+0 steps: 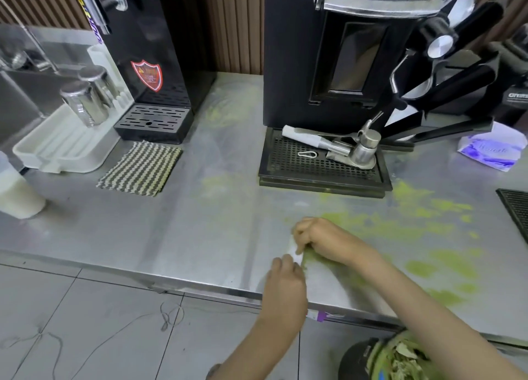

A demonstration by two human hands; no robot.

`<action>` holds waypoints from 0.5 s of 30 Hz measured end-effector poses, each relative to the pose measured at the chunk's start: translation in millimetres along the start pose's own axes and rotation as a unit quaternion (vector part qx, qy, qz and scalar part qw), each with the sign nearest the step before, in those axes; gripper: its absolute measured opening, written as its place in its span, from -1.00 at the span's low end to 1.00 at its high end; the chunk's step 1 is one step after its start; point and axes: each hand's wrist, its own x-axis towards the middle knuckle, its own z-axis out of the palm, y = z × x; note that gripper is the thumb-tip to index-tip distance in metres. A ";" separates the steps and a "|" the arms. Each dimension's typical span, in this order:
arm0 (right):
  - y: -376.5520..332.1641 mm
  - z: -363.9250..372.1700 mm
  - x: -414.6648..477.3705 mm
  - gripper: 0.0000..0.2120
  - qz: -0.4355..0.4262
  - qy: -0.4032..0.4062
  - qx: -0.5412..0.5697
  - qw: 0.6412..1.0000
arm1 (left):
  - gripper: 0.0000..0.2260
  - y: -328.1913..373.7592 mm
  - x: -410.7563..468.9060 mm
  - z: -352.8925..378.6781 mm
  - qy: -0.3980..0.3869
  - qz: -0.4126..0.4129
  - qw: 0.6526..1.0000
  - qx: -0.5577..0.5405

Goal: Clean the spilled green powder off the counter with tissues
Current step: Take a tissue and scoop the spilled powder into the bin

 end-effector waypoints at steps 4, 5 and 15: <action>1.6 -15.7 2.1 -0.62 0.031 0.051 0.003 0.998 | -0.62 5.6 11.1 -9.1 0.043 -0.002 0.998 -0.046; -2.8 -17.1 10.5 -0.62 0.020 0.074 0.001 0.997 | -0.65 -2.9 11.9 -16.6 0.052 -0.030 0.996 -0.065; -26.0 9.6 49.1 -0.70 0.005 0.043 0.038 0.998 | -0.74 -48.5 10.9 -21.8 0.051 -0.113 0.992 0.005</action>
